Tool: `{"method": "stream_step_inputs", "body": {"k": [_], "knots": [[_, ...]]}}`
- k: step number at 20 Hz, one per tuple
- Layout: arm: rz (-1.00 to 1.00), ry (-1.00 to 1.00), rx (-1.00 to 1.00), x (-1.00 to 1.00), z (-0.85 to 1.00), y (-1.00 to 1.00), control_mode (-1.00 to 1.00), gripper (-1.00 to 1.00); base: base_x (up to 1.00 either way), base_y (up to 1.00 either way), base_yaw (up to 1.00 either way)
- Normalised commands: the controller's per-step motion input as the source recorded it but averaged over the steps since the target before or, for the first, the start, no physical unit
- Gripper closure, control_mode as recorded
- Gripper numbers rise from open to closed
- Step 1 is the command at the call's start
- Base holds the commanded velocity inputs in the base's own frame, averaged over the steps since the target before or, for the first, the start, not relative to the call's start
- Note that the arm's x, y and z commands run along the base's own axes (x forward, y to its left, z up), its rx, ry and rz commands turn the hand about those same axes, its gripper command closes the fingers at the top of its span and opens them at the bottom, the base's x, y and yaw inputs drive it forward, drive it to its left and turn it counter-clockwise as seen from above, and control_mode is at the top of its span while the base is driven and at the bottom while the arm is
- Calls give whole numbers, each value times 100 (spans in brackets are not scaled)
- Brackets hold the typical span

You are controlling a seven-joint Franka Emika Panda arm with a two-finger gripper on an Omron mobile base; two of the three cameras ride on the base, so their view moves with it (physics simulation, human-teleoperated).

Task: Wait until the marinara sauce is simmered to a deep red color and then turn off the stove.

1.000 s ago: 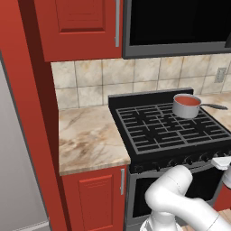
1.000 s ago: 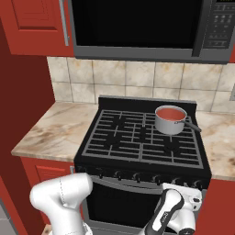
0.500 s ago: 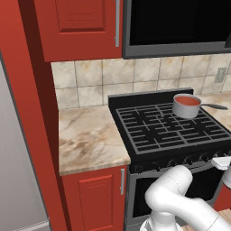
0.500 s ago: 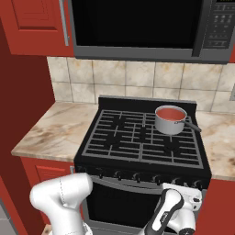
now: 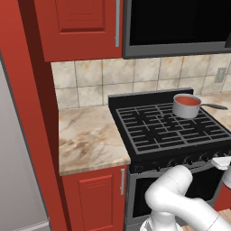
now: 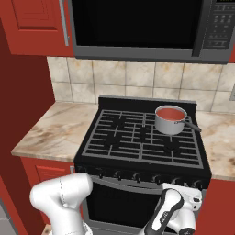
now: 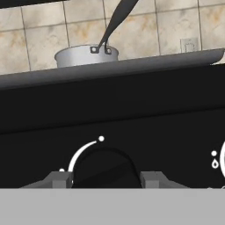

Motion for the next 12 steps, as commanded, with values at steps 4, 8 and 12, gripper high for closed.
{"method": "stream_step_inputs", "body": {"k": [4,8,12], "knots": [[0,0,0,0,0,0,-100,100,0,0,0],[0,0,0,0,0,0,-100,100,0,0,0],[0,0,0,0,0,0,-100,100,0,0,0]]}}
